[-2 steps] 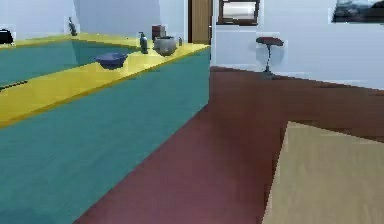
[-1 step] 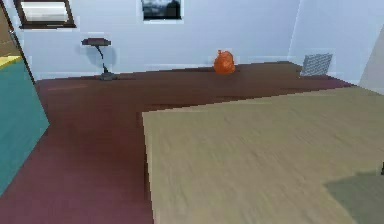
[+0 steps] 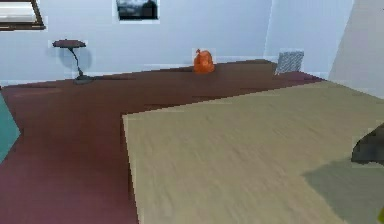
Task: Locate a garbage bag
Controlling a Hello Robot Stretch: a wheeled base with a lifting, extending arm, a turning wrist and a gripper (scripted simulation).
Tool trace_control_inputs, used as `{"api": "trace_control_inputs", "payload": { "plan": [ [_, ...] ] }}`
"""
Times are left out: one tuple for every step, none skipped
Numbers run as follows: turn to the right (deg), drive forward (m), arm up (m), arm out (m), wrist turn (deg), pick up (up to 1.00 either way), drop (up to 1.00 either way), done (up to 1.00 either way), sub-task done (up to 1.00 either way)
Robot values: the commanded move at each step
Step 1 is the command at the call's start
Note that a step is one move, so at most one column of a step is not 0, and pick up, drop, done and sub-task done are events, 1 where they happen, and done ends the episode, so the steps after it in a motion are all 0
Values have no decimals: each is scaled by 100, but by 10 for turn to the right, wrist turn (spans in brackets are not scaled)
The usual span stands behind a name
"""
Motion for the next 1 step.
{"api": "trace_control_inputs", "payload": {
  "plan": [
    [0,100,0,0,0,0,0,0,0]
  ]
}}
